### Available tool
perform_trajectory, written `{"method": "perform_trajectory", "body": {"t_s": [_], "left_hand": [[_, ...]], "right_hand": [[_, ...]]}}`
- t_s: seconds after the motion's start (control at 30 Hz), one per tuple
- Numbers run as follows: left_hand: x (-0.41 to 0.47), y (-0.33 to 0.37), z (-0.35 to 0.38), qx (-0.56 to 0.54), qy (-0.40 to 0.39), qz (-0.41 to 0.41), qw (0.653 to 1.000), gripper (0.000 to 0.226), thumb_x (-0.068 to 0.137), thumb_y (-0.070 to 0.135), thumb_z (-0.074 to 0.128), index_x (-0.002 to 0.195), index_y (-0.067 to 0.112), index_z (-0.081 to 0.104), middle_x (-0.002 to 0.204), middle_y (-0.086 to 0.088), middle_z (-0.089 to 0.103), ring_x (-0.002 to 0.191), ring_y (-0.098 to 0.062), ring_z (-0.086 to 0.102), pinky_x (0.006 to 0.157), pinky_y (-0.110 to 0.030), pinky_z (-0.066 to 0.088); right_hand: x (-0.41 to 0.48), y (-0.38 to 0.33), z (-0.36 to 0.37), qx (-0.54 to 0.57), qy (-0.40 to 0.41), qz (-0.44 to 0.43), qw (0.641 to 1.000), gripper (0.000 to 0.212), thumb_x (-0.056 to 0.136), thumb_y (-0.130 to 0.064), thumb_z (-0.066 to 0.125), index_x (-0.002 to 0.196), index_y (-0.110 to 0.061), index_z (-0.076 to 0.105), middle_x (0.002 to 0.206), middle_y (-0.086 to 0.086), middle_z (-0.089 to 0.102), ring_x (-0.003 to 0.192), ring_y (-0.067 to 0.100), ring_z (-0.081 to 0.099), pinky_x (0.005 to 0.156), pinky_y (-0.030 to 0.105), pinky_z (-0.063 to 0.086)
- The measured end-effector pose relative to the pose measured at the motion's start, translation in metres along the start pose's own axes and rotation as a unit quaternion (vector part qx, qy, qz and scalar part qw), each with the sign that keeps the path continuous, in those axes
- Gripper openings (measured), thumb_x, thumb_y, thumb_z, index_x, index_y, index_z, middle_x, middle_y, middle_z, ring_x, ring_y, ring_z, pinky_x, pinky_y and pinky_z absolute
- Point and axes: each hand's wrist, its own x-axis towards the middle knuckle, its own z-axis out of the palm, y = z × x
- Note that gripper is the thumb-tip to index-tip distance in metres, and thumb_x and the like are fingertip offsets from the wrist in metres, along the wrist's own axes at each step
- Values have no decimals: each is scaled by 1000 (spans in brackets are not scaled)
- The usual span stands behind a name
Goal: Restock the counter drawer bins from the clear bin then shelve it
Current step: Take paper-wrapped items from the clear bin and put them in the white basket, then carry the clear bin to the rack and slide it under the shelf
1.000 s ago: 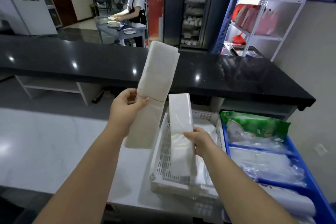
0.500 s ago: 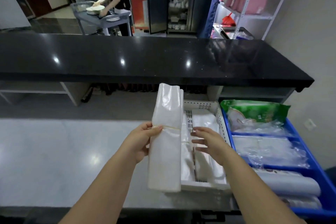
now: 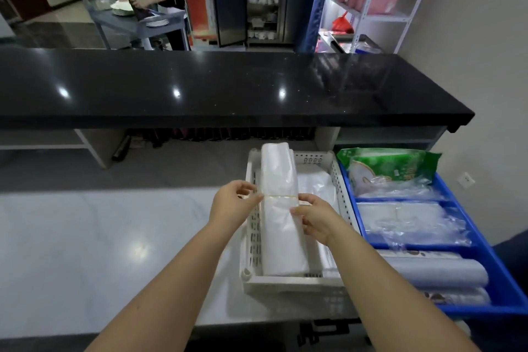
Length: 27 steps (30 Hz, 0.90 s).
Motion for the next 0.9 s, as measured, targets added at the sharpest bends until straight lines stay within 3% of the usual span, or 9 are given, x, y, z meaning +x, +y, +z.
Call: {"method": "perform_trajectory", "body": {"t_s": [0.13, 0.23, 0.43, 0.53, 0.6, 0.67, 0.77, 0.9], "left_hand": [[-2, -13, -10, 43, 8, 12, 999, 19, 78, 35, 74, 94, 33, 64, 93, 15, 61, 85, -4, 57, 65, -20, 43], [-4, -22, -16, 50, 10, 3, 999, 20, 79, 30, 73, 96, 30, 63, 94, 13, 62, 86, -4, 56, 68, -21, 43], [-19, -41, -35, 72, 18, -5, 997, 20, 83, 28, 68, 102, 31, 62, 102, 11, 61, 96, -10, 57, 75, -24, 44], [-38, -46, -45, 133, 37, 35, 990, 24, 86, 28, 65, 109, 30, 61, 109, 7, 60, 101, -12, 55, 84, -29, 47], [-60, -47, -49, 192, 68, 55, 977, 27, 87, 29, 63, 114, 29, 60, 113, 6, 61, 108, -15, 53, 91, -37, 46], [-86, -48, -51, 249, 109, 54, 961, 29, 88, 30, 60, 117, 29, 59, 116, 6, 62, 113, -19, 51, 94, -41, 42], [-129, -51, -51, 288, 152, 35, 945, 31, 89, 30, 58, 119, 29, 57, 122, 7, 61, 116, -21, 49, 94, -40, 39], [-195, -69, -53, 339, 196, -10, 920, 31, 88, 30, 58, 119, 28, 58, 121, 6, 62, 113, -22, 51, 94, -41, 38]], "right_hand": [[15, 19, 10, -183, 95, -21, 978, 45, 80, -8, 71, 121, -10, 53, 103, 11, 61, 77, 23, 60, 69, 33, 50], [16, 23, 22, -305, 107, -58, 944, 48, 81, -24, 73, 123, -15, 51, 108, 3, 55, 91, 24, 60, 75, 31, 47], [15, 20, 32, -354, 86, -92, 927, 42, 85, -24, 68, 122, -11, 54, 103, 3, 59, 82, 19, 56, 74, 30, 46], [5, 15, 33, -407, 80, -103, 904, 51, 85, -20, 67, 131, -11, 47, 124, 10, 57, 99, 26, 58, 82, 33, 49], [-12, 16, 40, -410, 101, -161, 892, 53, 83, -13, 65, 133, -15, 47, 129, 7, 53, 108, 27, 56, 86, 39, 52], [-36, 19, 56, -369, 72, -251, 892, 48, 81, -8, 63, 125, -24, 53, 122, -3, 54, 106, 19, 55, 85, 36, 51], [-74, 31, 81, -364, -46, -338, 867, 41, 81, -9, 65, 112, -34, 58, 114, -15, 53, 106, 9, 52, 90, 26, 44], [-109, 59, 95, -492, -116, -414, 757, 33, 84, -13, 65, 114, -26, 60, 120, -7, 57, 116, 15, 44, 96, 25, 36]]}}
